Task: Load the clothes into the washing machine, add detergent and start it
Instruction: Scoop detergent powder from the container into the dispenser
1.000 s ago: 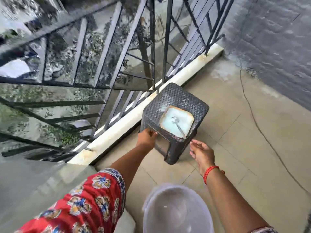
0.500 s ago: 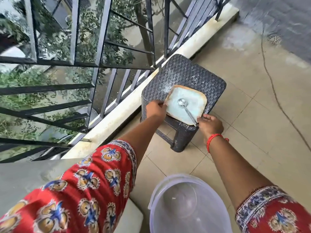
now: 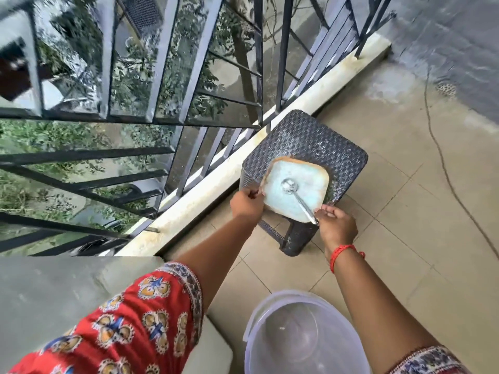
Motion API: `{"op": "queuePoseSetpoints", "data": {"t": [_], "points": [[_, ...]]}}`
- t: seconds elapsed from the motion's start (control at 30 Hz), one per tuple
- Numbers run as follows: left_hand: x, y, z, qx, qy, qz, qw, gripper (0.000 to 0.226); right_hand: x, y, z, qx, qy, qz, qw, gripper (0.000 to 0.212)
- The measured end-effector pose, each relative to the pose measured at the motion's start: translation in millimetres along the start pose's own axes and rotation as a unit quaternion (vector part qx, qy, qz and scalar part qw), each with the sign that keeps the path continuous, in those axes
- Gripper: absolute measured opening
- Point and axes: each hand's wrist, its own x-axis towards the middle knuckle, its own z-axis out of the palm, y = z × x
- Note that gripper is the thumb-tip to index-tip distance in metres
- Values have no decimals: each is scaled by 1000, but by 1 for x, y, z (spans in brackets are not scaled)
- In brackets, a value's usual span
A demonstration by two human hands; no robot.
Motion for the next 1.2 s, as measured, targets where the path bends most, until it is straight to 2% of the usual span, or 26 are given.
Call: {"op": "queuePoseSetpoints", "data": {"t": [0.23, 0.33, 0.43, 0.6, 0.7, 0.77, 0.83, 0.93, 1.07, 1.2], "points": [[-77, 15, -61, -163, 25, -8, 986, 6, -66, -27, -28, 10, -39, -43, 998, 20], [-115, 25, -96, -268, -8, -7, 963, 16, -107, -47, -47, 10, -72, -77, 994, 14], [-155, 33, -131, -305, -34, 18, 952, 15, -148, -66, -67, 5, -91, -113, 989, 12], [-226, 36, -211, -335, 0, 49, 941, 16, -236, -104, -92, -74, -142, -235, 959, 34], [-271, 28, -265, -357, 39, 62, 931, 14, -294, -116, -95, -131, -129, -376, 908, 37], [-298, 13, -304, -377, 64, 64, 922, 11, -338, -123, -92, -183, -127, -475, 851, 34], [-323, -8, -341, -394, 83, 62, 913, 10, -386, -130, -87, -221, -135, -539, 801, 31], [-356, -43, -386, -389, 119, 52, 912, 12, -449, -128, -73, -288, -178, -563, 754, 34], [-399, -104, -431, -393, 167, 24, 904, 13, -520, -100, -45, -339, -279, -558, 704, 42], [-440, -160, -466, -393, 242, -1, 887, 15, -578, -71, -26, -384, -299, -619, 616, 35]]}}
